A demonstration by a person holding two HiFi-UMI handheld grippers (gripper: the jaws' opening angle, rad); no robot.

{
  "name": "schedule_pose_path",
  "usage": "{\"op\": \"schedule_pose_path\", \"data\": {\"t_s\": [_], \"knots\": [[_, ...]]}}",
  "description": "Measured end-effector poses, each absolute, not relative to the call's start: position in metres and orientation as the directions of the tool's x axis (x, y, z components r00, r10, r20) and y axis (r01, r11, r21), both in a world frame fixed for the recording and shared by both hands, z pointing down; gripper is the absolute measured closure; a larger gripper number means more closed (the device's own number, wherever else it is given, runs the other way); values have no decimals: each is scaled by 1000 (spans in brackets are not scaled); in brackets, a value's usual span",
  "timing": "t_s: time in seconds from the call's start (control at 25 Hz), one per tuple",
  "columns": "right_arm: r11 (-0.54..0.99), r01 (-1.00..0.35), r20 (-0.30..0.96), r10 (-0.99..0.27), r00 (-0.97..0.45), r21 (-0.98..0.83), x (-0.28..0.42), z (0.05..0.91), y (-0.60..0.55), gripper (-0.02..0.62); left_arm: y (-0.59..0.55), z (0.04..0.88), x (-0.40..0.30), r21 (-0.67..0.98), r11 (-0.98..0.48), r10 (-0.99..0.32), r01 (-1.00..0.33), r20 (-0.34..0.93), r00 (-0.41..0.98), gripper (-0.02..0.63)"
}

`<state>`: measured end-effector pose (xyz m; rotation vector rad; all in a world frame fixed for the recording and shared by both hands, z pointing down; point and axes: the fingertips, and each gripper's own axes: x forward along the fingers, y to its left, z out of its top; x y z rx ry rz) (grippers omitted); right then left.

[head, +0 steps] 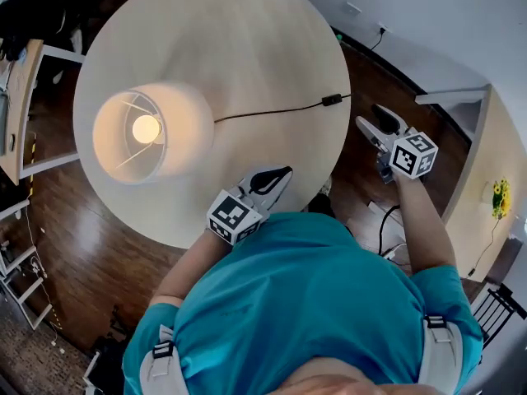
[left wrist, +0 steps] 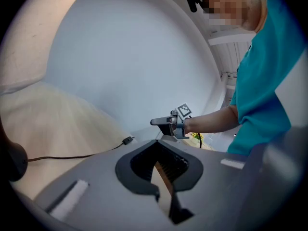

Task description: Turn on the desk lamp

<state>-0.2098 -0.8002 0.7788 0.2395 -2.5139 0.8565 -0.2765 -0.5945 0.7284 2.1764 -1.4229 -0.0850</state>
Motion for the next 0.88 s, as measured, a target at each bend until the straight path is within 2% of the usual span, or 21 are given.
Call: {"op": "schedule_pose_path", "data": {"t_s": [0.08,0.24,0.28,0.52,0.68,0.88], "knots": [[790,-316,422,-80,-903,-526,-199,751,-790,386,-583,731,-277,471,-337,-851,-815,217,477,588],[788,-361,333,-210,-919,-499,-164,710,-754,578,-557,734,-271,456,-390,-826,-800,212,523,588],[794,-353,308,-220,-925,-495,-151,698,-737,594,-546,732,-264,451,-397,-825,-800,208,526,588],[840,-286,167,-234,-958,-460,-69,614,-661,594,-499,696,-192,405,-448,-809,-797,196,554,588],[883,-291,74,-285,-956,-369,32,566,-599,594,-466,654,-108,370,-494,-800,-787,161,578,587],[910,-291,-31,-313,-949,-294,174,555,-510,594,-416,613,16,344,-540,-784,-768,128,608,586]]}}
